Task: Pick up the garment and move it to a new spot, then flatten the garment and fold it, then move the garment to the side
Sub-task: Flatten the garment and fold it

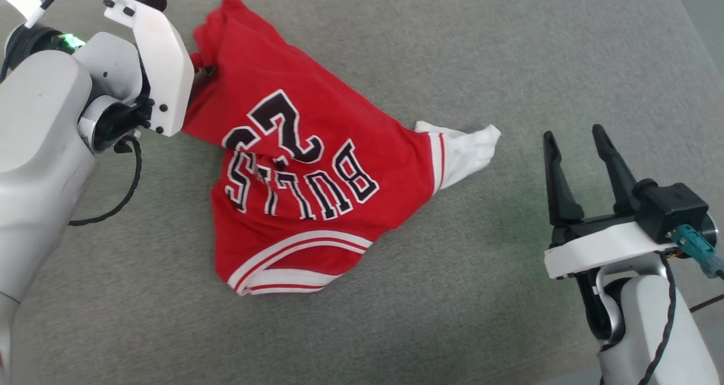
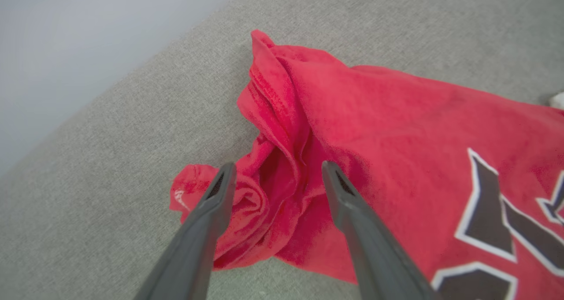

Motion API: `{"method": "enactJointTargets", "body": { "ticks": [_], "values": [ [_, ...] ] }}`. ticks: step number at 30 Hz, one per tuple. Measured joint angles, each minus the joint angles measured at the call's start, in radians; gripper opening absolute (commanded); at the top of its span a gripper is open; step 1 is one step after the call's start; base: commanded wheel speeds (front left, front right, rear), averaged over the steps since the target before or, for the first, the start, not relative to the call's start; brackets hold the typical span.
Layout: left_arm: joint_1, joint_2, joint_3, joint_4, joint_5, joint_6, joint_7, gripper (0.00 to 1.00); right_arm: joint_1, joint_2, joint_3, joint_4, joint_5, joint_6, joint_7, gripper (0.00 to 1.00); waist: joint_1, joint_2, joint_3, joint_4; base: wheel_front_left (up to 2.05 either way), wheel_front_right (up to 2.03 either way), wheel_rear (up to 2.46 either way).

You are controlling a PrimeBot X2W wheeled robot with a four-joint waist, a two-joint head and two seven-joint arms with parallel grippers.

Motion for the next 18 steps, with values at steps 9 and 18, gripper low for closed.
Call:
{"method": "enactJointTargets", "body": {
  "ticks": [9, 18],
  "values": [
    [0.043, -0.026, 0.015, -0.056, -0.107, 0.039, 0.114, 1.00, 0.021, 0.000, -0.038, -0.009, -0.037, 0.000, 0.006, 1.00, 0.0000, 0.0000, -0.091, 0.074, 0.00, 0.00, 0.00],
    [0.214, -0.027, 0.004, -0.259, -0.234, 0.163, 0.281, 1.00, 0.043, 0.000, -0.049, -0.026, -0.055, 0.000, 0.036, 1.00, 0.0000, 0.0000, -0.185, 0.132, 0.00, 0.00, 0.00]
  ]
}}
